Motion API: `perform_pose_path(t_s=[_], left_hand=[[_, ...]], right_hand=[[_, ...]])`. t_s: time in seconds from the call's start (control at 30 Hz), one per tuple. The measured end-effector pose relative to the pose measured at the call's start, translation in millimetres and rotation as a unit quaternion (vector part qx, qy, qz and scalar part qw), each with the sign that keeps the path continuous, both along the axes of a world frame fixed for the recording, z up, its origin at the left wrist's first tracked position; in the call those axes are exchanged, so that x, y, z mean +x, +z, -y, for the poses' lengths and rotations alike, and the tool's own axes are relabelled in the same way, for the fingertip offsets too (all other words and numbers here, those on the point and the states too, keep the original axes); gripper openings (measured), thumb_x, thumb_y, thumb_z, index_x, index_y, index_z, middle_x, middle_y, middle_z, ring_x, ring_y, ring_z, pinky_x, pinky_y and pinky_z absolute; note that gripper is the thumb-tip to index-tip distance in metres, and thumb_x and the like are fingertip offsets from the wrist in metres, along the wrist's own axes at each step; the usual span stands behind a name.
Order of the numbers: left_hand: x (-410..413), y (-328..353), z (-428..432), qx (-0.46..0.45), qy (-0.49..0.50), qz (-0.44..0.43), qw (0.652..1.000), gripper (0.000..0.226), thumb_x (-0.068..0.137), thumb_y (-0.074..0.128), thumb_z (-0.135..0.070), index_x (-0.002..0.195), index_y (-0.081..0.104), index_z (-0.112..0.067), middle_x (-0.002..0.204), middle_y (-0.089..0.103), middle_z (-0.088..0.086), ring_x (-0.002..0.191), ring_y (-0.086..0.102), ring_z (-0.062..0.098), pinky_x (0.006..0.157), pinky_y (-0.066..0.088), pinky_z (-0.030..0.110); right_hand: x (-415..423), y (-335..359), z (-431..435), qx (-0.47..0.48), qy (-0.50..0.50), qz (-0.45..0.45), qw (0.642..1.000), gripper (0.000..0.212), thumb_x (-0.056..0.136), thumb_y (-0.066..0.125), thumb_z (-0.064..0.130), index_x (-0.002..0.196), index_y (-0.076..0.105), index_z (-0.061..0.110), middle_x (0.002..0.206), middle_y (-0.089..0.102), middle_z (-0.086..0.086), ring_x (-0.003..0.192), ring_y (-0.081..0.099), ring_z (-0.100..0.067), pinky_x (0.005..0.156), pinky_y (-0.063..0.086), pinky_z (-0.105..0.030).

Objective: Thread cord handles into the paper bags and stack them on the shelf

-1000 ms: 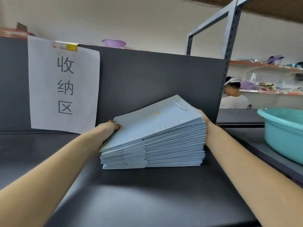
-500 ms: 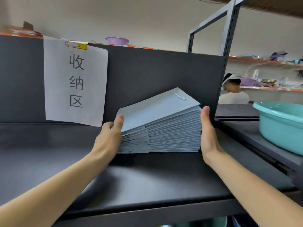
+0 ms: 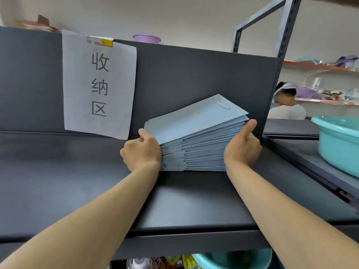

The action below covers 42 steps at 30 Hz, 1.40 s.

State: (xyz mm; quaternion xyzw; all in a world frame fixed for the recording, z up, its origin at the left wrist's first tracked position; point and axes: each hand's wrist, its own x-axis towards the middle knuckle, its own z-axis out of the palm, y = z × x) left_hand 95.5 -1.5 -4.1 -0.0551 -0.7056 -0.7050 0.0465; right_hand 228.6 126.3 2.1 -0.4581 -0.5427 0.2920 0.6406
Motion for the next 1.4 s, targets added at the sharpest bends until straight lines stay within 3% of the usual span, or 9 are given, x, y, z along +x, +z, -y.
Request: perform_pose_path(t_s=[0.2, 0.43, 0.6, 0.73, 0.9, 0.97, 1.07, 1.23, 1.4], left_hand=[[-7.6, 0.1, -0.7, 0.063, -0.004, 0.02, 0.998, 0.05, 0.092, 0.041, -0.034, 0.049, 0.026, -0.013, 0.052, 0.031, 0.003, 0.07, 0.037, 0.026, 0.063, 0.034, 0.039], [-15.3, 0.2, -5.6, 0.038, 0.015, 0.047, 0.998, 0.041, 0.088, 0.043, -0.018, 0.05, 0.04, -0.007, 0.059, 0.043, 0.005, 0.056, 0.037, 0.025, 0.06, 0.036, 0.034], [-28.1, 1.4, 4.0, 0.069, -0.053, 0.129, 0.988, 0.015, 0.083, 0.049, -0.02, 0.073, 0.052, -0.009, 0.071, 0.047, 0.002, 0.066, 0.041, 0.025, 0.057, 0.034, 0.031], [-50.2, 9.5, 22.6, 0.136, -0.239, 0.208, 0.939, 0.016, 0.085, 0.053, -0.028, 0.086, 0.052, -0.012, 0.079, 0.052, 0.005, 0.06, 0.048, 0.023, 0.052, 0.035, 0.028], [-77.7, 13.8, 29.3, 0.148, -0.406, 0.23, 0.872, 0.042, 0.096, 0.047, -0.041, 0.115, 0.053, -0.004, 0.095, 0.061, 0.014, 0.084, 0.058, 0.032, 0.074, 0.042, 0.039], [-80.5, 15.6, 22.1, 0.113, -0.41, 0.209, 0.88, 0.041, 0.097, 0.047, -0.041, 0.114, 0.058, -0.005, 0.098, 0.064, 0.015, 0.083, 0.061, 0.032, 0.073, 0.043, 0.038], [-77.9, 17.6, 11.0, 0.059, -0.417, 0.18, 0.889, 0.044, 0.097, 0.049, -0.037, 0.118, 0.065, -0.002, 0.1, 0.07, 0.016, 0.084, 0.065, 0.033, 0.075, 0.047, 0.038], [-69.5, 16.1, -0.5, 0.034, -0.394, 0.178, 0.901, 0.032, 0.1, 0.049, -0.028, 0.108, 0.063, -0.001, 0.085, 0.071, 0.014, 0.067, 0.066, 0.029, 0.063, 0.051, 0.034], [-77.8, 17.3, -2.9, 0.051, -0.374, 0.184, 0.908, 0.03, 0.102, 0.046, -0.027, 0.099, 0.063, -0.003, 0.077, 0.07, 0.013, 0.068, 0.066, 0.029, 0.066, 0.052, 0.037]], right_hand=[[5.2, 3.7, -1.2, 0.011, 0.007, -0.017, 1.0, 0.07, 0.105, 0.017, 0.055, 0.056, 0.043, 0.012, 0.06, 0.052, -0.002, 0.068, 0.051, -0.027, 0.056, 0.031, -0.032], [-2.6, 3.6, -11.1, 0.007, -0.011, 0.033, 0.999, 0.069, 0.104, 0.014, 0.057, 0.075, 0.064, 0.019, 0.069, 0.058, 0.002, 0.08, 0.058, -0.029, 0.068, 0.037, -0.033], [5.9, 8.2, -10.0, -0.001, 0.013, -0.006, 1.0, 0.069, 0.103, 0.015, 0.059, 0.059, 0.054, 0.024, 0.068, 0.059, 0.003, 0.078, 0.057, -0.027, 0.069, 0.039, -0.035], [23.9, 25.2, -37.1, -0.029, 0.165, -0.114, 0.979, 0.074, 0.099, 0.016, 0.068, 0.095, 0.076, 0.026, 0.11, 0.074, 0.003, 0.098, 0.067, -0.015, 0.096, 0.049, -0.038], [32.3, 48.9, -61.1, -0.073, 0.441, -0.074, 0.891, 0.071, 0.094, 0.025, 0.074, 0.143, 0.052, 0.03, 0.154, 0.043, 0.001, 0.14, 0.042, -0.018, 0.119, 0.027, -0.047], [29.4, 52.9, -60.6, -0.081, 0.507, -0.022, 0.858, 0.075, 0.09, 0.034, 0.075, 0.149, 0.044, 0.03, 0.156, 0.041, -0.003, 0.143, 0.04, -0.021, 0.118, 0.03, -0.05], [27.9, 60.8, -58.3, -0.098, 0.564, 0.064, 0.817, 0.054, 0.098, 0.038, 0.061, 0.13, 0.063, 0.026, 0.132, 0.065, -0.006, 0.119, 0.063, -0.024, 0.095, 0.047, -0.042], [24.8, 63.6, -69.6, -0.157, 0.501, 0.119, 0.843, 0.048, 0.103, 0.035, 0.053, 0.115, 0.07, 0.022, 0.122, 0.071, -0.008, 0.099, 0.07, -0.023, 0.084, 0.05, -0.037], [20.5, 55.1, -66.0, -0.168, 0.516, 0.039, 0.839, 0.058, 0.101, 0.031, 0.06, 0.122, 0.068, 0.02, 0.117, 0.072, -0.012, 0.097, 0.069, -0.028, 0.084, 0.05, -0.04]])
